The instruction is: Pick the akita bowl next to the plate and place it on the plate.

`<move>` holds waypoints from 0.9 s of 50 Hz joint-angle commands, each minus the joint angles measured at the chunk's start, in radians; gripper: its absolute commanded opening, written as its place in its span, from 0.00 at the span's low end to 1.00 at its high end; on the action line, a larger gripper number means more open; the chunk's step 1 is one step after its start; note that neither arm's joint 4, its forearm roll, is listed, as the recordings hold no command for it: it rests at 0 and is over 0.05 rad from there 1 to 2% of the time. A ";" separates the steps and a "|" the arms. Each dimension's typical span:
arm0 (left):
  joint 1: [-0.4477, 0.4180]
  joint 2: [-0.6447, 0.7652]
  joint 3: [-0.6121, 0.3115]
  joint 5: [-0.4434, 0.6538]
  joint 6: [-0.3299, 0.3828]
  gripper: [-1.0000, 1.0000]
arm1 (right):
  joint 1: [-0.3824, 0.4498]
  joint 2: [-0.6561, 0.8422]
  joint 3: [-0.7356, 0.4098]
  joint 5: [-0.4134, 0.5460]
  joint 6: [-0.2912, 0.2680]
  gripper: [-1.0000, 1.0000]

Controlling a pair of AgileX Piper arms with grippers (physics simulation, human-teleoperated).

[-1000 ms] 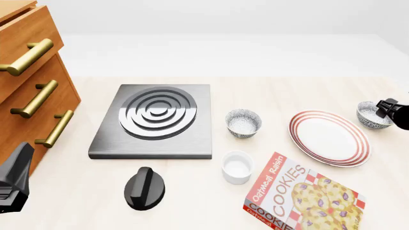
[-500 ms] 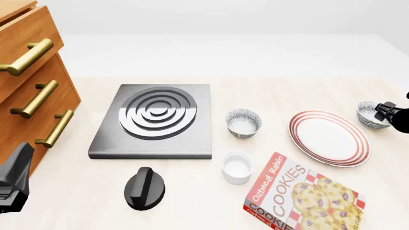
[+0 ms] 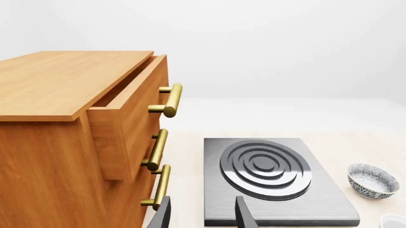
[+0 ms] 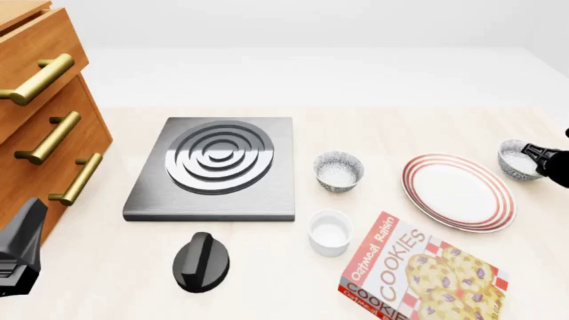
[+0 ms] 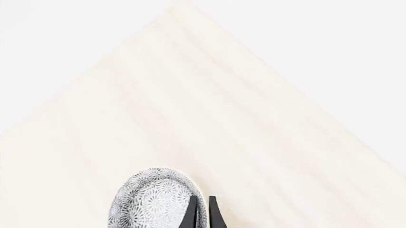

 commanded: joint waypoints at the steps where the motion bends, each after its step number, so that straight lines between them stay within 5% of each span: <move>1: 0.000 0.000 0.000 0.000 0.000 1.00 | 0.001 0.002 -0.001 0.004 0.002 0.00; 45: 0.000 0.000 0.000 0.000 0.000 1.00 | 0.024 -0.110 0.023 0.057 0.035 0.00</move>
